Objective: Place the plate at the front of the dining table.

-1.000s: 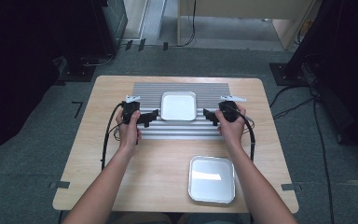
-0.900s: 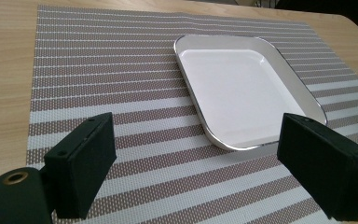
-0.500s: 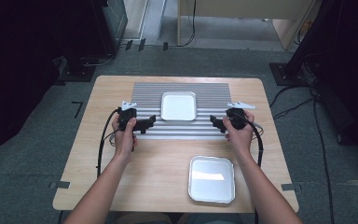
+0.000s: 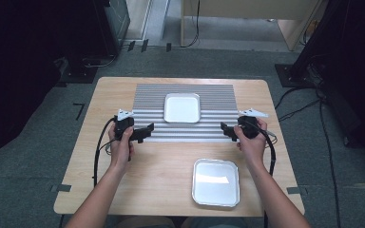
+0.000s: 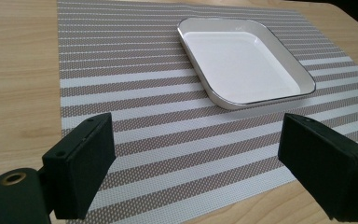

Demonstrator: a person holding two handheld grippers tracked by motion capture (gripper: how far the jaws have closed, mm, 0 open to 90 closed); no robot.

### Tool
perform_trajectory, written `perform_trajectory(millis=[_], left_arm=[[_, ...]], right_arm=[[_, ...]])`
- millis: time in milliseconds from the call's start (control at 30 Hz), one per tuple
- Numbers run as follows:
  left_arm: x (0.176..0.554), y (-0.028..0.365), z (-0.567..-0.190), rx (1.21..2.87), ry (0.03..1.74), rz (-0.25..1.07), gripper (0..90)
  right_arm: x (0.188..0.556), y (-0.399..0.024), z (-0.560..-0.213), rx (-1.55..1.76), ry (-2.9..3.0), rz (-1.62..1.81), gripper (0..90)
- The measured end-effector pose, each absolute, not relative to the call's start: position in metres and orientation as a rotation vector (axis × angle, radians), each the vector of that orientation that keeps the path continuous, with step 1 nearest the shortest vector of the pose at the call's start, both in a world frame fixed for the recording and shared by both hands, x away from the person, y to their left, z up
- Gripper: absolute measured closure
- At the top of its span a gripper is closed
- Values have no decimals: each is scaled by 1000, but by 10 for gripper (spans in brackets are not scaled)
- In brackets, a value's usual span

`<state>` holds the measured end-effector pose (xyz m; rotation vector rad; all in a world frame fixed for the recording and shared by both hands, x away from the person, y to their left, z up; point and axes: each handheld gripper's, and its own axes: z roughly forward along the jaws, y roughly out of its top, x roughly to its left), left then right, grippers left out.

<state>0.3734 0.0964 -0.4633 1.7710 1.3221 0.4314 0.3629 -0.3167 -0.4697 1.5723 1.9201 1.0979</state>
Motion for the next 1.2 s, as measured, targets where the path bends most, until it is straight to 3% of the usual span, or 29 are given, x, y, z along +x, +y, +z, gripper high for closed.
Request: perform_trajectory(millis=[1200], left_arm=[[320, 127, -484, 1803, 1298, 461, 110]], right_arm=[[301, -358, -484, 1618, 1856, 1135, 171]])
